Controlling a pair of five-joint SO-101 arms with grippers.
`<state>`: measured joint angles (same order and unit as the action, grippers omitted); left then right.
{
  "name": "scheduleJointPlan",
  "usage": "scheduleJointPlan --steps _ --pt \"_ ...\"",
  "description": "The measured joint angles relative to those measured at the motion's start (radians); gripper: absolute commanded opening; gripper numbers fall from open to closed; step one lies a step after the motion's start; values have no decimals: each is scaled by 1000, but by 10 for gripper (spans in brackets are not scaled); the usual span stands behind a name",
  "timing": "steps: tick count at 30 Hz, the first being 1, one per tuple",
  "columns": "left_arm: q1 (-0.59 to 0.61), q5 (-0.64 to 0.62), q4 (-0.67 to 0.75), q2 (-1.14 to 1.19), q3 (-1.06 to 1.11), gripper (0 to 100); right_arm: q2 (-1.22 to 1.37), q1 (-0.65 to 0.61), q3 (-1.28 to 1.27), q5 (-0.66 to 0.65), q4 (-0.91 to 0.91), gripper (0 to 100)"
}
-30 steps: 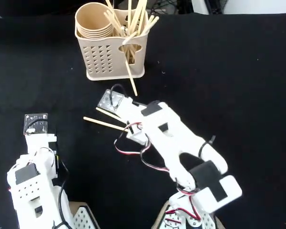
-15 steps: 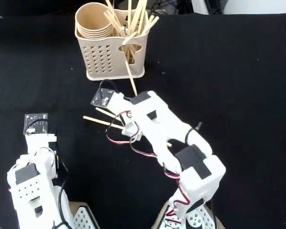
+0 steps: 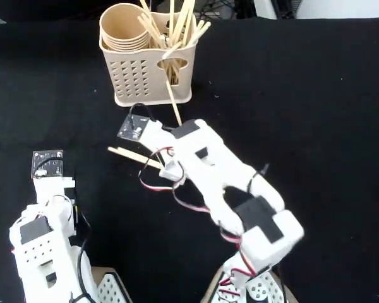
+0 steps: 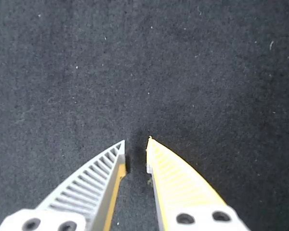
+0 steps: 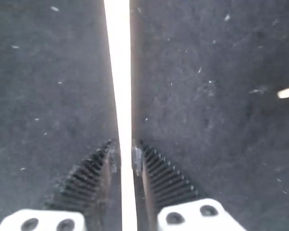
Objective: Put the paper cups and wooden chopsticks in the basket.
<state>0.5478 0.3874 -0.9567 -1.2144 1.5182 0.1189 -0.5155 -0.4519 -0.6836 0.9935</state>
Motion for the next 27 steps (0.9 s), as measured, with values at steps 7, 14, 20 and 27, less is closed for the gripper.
scheduleJointPlan --steps 7,14,20,27 --pt "0 0 0 0 0 91 -216 17 -72 0 5 11" --pt "0 0 0 0 0 91 -525 118 -72 35 5 11" --pt "0 0 0 0 0 91 -815 173 -75 69 -74 11" --pt "0 0 0 0 0 91 -904 247 -75 216 -347 11"
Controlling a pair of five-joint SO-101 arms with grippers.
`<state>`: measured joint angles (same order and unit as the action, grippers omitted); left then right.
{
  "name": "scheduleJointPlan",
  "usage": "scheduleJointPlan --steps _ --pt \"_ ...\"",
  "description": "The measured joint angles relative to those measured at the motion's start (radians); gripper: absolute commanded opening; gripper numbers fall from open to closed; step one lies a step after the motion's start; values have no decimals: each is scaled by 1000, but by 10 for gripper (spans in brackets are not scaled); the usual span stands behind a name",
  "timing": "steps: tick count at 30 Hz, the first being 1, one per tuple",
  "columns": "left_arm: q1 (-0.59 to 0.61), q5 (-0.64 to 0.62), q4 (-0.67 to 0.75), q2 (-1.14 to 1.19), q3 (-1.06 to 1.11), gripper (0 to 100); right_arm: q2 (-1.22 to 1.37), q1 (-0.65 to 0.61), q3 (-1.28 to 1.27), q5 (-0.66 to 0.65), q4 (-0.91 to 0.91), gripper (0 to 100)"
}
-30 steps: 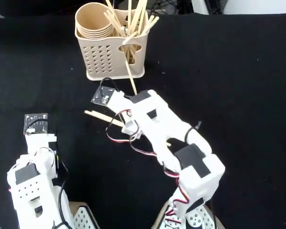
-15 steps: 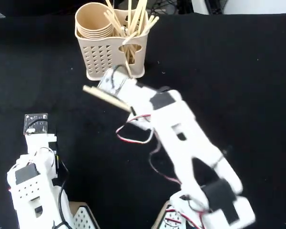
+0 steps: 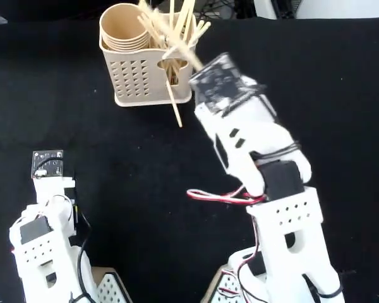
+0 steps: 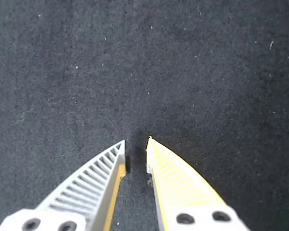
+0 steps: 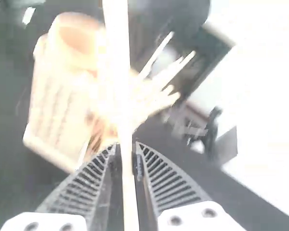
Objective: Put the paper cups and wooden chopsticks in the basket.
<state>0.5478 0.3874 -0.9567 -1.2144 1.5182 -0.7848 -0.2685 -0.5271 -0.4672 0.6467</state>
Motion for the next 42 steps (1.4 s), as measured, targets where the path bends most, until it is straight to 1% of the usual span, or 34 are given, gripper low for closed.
scheduleJointPlan --steps 4,9,13,17,23,28,33,37,42 --pt "0 0 0 0 0 91 34 5 0 114 -236 11" --pt "0 0 0 0 0 91 172 8 0 269 -551 11" --pt "0 0 0 0 0 91 322 8 57 359 -697 11" --pt "0 0 0 0 0 91 480 11 196 414 -746 11" --pt "0 0 0 0 0 91 680 12 362 483 -753 11" --pt "0 0 0 0 0 91 695 25 379 542 -753 11" --pt "0 0 0 0 0 91 672 84 351 623 -753 11" --pt "0 0 0 0 0 91 666 107 348 641 -753 11" --pt "0 0 0 0 0 91 710 109 350 657 -847 11"
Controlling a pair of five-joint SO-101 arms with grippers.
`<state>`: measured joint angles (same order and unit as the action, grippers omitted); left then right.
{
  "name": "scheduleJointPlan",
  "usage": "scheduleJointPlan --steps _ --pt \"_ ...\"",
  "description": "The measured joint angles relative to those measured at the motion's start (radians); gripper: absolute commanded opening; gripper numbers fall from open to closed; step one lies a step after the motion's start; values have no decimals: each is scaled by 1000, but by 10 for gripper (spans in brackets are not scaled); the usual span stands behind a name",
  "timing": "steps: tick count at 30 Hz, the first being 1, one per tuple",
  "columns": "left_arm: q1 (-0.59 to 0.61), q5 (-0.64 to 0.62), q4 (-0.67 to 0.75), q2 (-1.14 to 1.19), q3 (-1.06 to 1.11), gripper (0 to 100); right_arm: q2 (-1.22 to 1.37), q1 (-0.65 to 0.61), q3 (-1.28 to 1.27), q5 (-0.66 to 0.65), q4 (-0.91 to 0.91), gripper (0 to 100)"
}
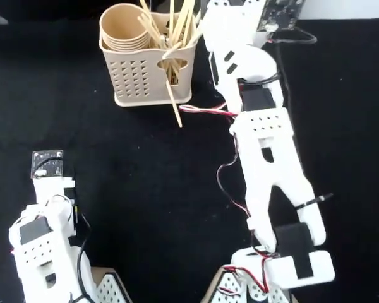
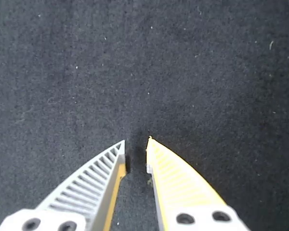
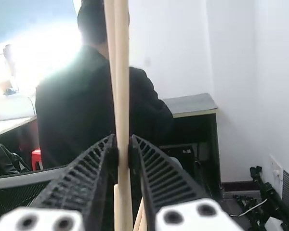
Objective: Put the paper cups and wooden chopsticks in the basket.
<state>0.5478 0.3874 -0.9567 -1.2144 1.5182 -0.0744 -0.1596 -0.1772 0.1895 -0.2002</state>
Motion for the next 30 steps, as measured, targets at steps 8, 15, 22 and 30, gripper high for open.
scheduleJointPlan --steps 8,15,22,30 --pt "0 0 0 0 0 91 94 2 -2 61 -68 11" --pt "0 0 0 0 0 91 196 2 -2 66 -72 11" --pt "0 0 0 0 0 91 236 2 -2 68 -72 11" --pt "0 0 0 0 0 91 239 0 -29 0 -81 11"
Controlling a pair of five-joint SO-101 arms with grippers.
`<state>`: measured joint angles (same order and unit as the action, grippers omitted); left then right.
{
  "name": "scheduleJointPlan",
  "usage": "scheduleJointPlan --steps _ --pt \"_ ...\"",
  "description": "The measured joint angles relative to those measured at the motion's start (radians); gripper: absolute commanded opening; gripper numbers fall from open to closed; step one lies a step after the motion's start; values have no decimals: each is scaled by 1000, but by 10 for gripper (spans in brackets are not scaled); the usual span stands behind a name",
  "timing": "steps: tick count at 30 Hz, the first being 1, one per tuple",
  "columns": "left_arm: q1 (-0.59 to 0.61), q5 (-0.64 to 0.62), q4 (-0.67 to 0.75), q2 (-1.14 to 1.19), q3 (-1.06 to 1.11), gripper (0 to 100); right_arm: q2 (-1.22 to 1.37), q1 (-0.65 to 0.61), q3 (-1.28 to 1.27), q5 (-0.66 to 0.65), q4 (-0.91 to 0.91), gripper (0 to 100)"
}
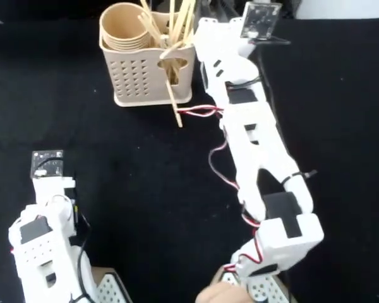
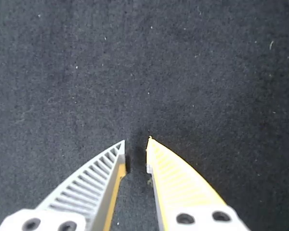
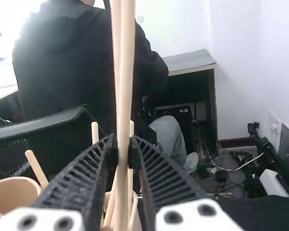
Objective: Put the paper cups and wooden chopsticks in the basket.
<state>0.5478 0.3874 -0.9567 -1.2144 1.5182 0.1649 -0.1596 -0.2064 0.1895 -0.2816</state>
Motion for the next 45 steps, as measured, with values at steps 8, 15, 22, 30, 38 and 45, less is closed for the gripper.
scheduleJointPlan --steps 8,15,22,30,38,45 --pt "0 0 0 0 0 91 -12 -15 -23 -123 -11 11" --pt "0 0 0 0 0 91 -32 -15 -34 -144 -11 11" --pt "0 0 0 0 0 91 -49 -15 -43 -121 -3 11" --pt "0 0 0 0 0 91 -35 -15 -43 -133 -9 14" --pt "0 0 3 0 0 91 -86 -31 -97 -233 -9 12" --pt "0 0 14 0 12 91 -219 -44 -226 -193 -2 12"
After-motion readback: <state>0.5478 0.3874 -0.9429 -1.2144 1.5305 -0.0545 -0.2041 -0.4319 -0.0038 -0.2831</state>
